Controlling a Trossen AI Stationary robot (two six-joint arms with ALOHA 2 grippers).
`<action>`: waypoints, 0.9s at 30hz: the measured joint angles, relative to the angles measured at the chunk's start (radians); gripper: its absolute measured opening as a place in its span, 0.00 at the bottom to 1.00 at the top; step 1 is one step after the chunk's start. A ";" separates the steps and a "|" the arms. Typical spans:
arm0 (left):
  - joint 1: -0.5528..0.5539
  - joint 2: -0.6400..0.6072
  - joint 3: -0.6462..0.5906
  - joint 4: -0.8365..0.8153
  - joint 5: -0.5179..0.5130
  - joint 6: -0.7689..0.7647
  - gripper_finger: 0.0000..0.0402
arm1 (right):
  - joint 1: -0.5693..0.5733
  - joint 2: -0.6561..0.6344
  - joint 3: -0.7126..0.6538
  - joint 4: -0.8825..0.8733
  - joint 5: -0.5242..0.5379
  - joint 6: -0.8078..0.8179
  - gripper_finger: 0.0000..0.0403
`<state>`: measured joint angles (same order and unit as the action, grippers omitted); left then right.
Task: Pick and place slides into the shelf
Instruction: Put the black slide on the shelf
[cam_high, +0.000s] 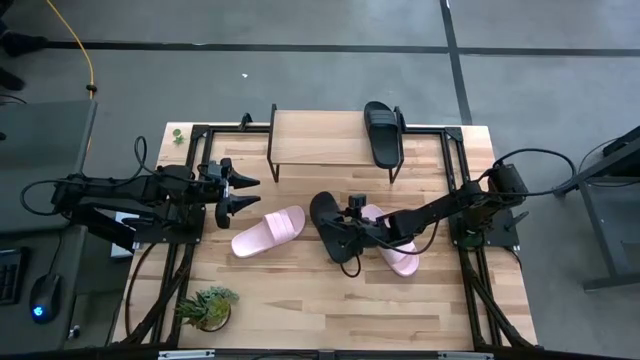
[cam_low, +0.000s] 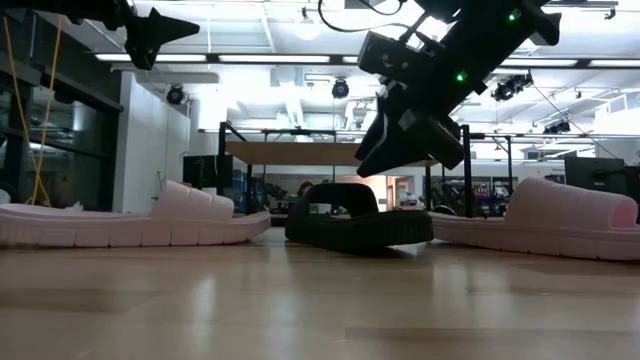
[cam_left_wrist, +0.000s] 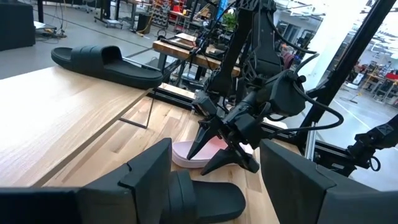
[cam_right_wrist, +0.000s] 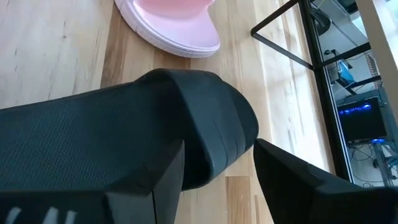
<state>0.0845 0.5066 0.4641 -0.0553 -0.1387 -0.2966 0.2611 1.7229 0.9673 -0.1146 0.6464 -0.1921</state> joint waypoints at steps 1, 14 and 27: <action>0.000 0.000 0.000 0.000 0.000 0.000 0.56 | -0.001 0.000 0.000 0.000 0.000 0.000 0.46; 0.000 0.000 0.000 0.000 0.001 0.000 0.56 | -0.028 0.053 0.000 0.012 -0.030 0.012 0.46; 0.000 0.000 0.000 0.000 0.001 0.000 0.56 | -0.048 0.131 0.000 0.130 0.051 -0.010 0.46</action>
<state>0.0845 0.5068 0.4641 -0.0555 -0.1379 -0.2962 0.2129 1.8542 0.9676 0.0154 0.6979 -0.2021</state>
